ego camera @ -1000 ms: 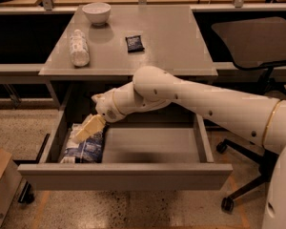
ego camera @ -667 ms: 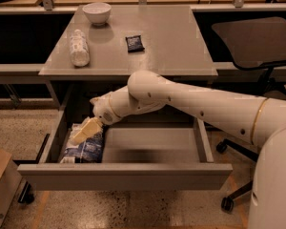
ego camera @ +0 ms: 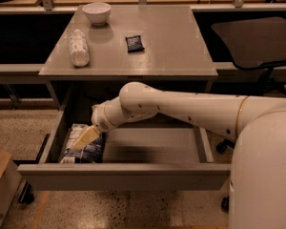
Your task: Pick blue chip bag from top drawer and place on counter
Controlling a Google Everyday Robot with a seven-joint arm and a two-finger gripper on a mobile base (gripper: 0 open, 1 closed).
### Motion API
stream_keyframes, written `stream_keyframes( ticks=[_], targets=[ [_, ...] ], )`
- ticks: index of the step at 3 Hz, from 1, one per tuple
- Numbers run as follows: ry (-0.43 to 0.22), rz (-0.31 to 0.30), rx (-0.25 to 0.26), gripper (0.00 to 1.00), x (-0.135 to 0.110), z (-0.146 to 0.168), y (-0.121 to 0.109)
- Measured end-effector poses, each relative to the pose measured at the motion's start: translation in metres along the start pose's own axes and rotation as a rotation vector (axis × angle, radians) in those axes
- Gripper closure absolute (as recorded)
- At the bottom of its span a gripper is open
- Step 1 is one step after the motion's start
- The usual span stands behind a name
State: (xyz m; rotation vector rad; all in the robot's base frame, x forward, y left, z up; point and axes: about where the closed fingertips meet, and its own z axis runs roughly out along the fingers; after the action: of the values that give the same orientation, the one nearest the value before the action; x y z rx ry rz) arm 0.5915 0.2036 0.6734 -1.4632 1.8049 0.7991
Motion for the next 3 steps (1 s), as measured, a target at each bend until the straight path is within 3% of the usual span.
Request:
stream_keyframes(
  ticks=[2,3],
  targets=[
    [0.098,0.01,0.033,0.0,0.032,0.028,-0.002],
    [0.118,0.013,0.043,0.16,0.038,0.031,-0.001]
  ],
)
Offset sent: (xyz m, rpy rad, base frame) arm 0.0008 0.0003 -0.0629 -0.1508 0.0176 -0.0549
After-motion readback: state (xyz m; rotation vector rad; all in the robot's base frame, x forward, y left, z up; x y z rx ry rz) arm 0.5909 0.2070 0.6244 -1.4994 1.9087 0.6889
